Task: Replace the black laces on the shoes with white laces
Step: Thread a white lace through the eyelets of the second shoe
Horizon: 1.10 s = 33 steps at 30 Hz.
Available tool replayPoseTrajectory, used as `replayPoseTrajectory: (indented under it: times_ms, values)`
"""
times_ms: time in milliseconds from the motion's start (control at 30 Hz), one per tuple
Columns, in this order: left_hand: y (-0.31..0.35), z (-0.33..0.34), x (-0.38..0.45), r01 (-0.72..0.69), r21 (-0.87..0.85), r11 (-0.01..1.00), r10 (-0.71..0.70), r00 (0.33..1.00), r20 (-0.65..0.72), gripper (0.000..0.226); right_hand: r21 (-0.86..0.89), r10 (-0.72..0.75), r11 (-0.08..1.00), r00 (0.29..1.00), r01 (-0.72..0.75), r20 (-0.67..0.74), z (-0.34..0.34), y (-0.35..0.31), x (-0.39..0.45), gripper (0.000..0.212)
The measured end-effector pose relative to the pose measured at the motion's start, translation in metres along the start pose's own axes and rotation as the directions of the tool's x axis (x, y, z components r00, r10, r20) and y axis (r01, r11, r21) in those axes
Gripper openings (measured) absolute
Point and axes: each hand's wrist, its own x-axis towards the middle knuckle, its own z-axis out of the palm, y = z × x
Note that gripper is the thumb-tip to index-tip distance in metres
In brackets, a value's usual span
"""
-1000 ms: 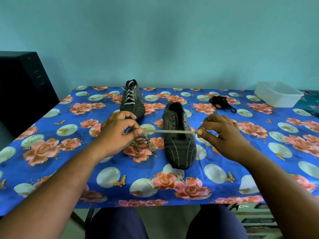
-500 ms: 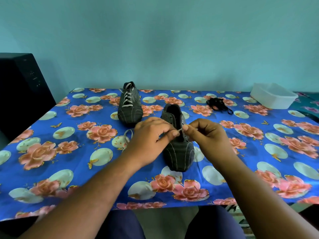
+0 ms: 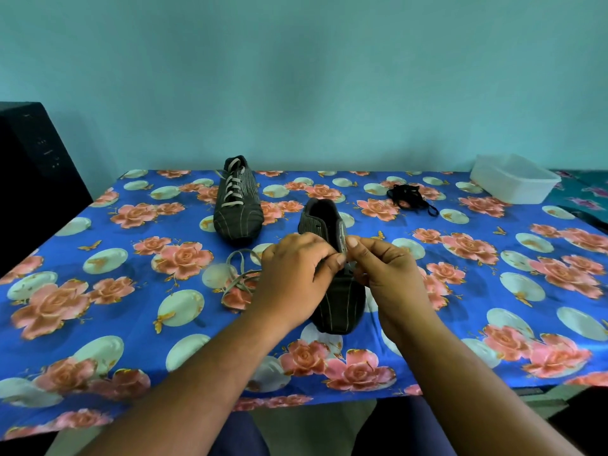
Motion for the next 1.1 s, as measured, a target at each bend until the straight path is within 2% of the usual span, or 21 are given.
replayPoseTrajectory:
  times_ms: [133,200,367,467,567,633,700,800,933,1033,1100]
  values:
    - [-0.001,0.003,-0.002,-0.038,-0.042,0.998,0.038,0.999,0.009,0.041,-0.079,0.060,0.995,0.998,-0.060,0.006,-0.004,-0.003,0.004,0.029]
    - [-0.001,0.004,-0.004,-0.056,-0.031,0.998,0.056,0.998,0.004,0.035,-0.093,0.065,0.993,0.998,-0.066,-0.006,-0.006,-0.004,0.006,0.027]
    - [-0.008,0.002,-0.009,-0.055,0.047,0.997,0.053,0.998,0.042,0.037,0.086,0.024,0.996,0.999,-0.021,-0.031,-0.013,-0.006,0.009,0.021]
    - [-0.017,-0.001,-0.017,-0.084,0.079,0.993,0.083,0.996,0.015,0.028,0.160,-0.019,0.986,0.984,0.048,-0.178,-0.022,-0.012,0.014,0.018]
    - [-0.023,-0.006,-0.023,-0.105,0.096,0.990,0.109,0.994,-0.032,0.030,0.183,-0.107,0.968,0.939,0.173,-0.326,-0.043,-0.023,0.024,0.016]
    - [-0.026,-0.009,-0.023,-0.109,0.113,0.988,0.114,0.993,-0.041,0.031,0.059,-0.141,0.984,0.942,0.167,-0.306,-0.051,-0.024,0.029,0.017]
    - [-0.026,-0.011,-0.020,-0.098,0.114,0.989,0.101,0.995,-0.020,0.032,-0.169,-0.149,0.979,0.967,0.114,-0.208,-0.051,-0.017,0.031,0.017]
    - [-0.023,-0.015,-0.013,-0.075,0.058,0.996,0.074,0.997,0.023,0.037,-0.434,-0.094,0.898,0.995,0.070,-0.034,-0.046,-0.005,0.029,0.014]
    - [-0.019,-0.013,-0.002,-0.070,0.049,0.996,0.070,0.998,0.012,0.036,-0.612,-0.123,0.771,0.984,0.174,0.125,-0.046,0.003,0.028,0.013]
    - [-0.017,-0.008,0.003,-0.057,0.118,0.991,0.053,0.998,0.040,0.020,-0.689,-0.137,0.694,0.978,0.209,0.158,-0.049,0.006,0.028,0.007]
    - [-0.011,-0.004,0.005,-0.052,0.150,0.987,0.042,0.997,0.072,0.014,-0.768,-0.170,0.593,0.970,0.243,0.176,-0.051,0.007,0.027,0.009]
